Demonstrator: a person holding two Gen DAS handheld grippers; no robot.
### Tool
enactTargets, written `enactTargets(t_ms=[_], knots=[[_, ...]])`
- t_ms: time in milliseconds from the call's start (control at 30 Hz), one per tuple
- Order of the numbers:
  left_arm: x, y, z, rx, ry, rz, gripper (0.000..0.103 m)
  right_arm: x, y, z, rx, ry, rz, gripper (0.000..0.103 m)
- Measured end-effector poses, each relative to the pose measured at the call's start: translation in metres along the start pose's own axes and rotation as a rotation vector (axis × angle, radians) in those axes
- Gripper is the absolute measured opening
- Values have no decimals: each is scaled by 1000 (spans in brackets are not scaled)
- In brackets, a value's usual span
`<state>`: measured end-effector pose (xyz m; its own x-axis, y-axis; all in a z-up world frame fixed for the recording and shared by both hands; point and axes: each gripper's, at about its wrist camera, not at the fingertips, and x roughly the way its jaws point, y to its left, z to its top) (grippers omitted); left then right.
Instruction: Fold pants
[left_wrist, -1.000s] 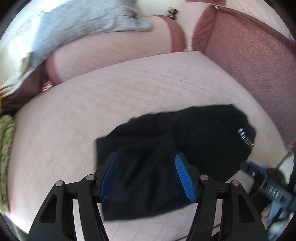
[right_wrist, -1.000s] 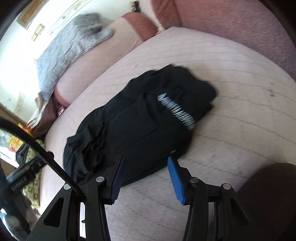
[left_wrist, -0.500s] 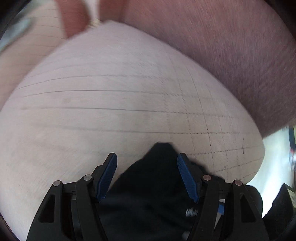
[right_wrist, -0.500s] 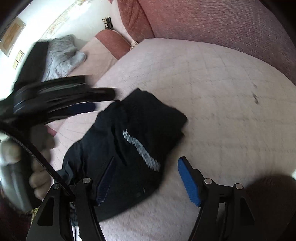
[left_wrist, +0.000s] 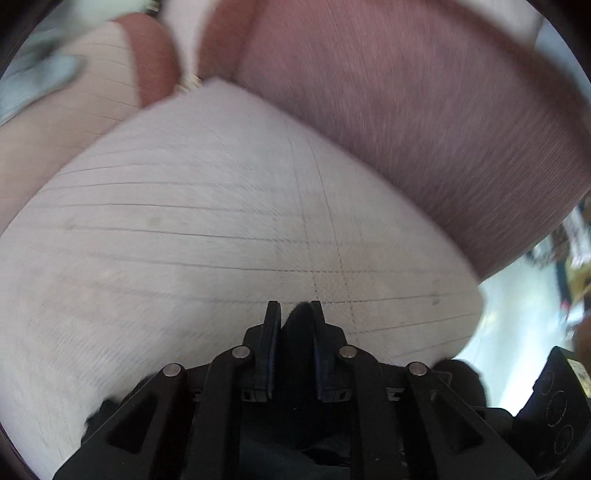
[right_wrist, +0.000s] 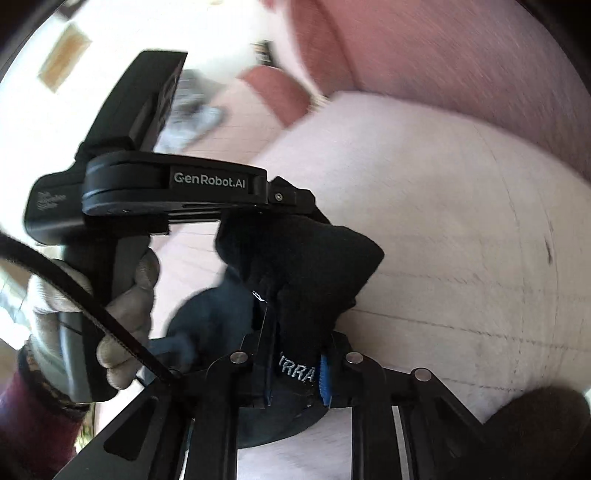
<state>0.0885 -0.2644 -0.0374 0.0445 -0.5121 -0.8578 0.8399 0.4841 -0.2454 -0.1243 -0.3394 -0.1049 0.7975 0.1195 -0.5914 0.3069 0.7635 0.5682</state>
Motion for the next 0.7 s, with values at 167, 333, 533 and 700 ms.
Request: enactTargets(t_ms=[167, 333, 533, 700], knots=[[-91, 60, -55, -159, -169, -6, 14, -9, 93, -5, -225, 15, 89, 19], [-119, 141, -134, -383, -233, -9, 14, 27, 172, -45, -441, 97, 107, 19], [-98, 215, -206, -603, -221, -7, 21, 83, 218, -107, -676, 181, 47, 31], [-106, 251, -244, -738, -252, -110, 42, 94, 224, -147, -785, 269, 103, 55]])
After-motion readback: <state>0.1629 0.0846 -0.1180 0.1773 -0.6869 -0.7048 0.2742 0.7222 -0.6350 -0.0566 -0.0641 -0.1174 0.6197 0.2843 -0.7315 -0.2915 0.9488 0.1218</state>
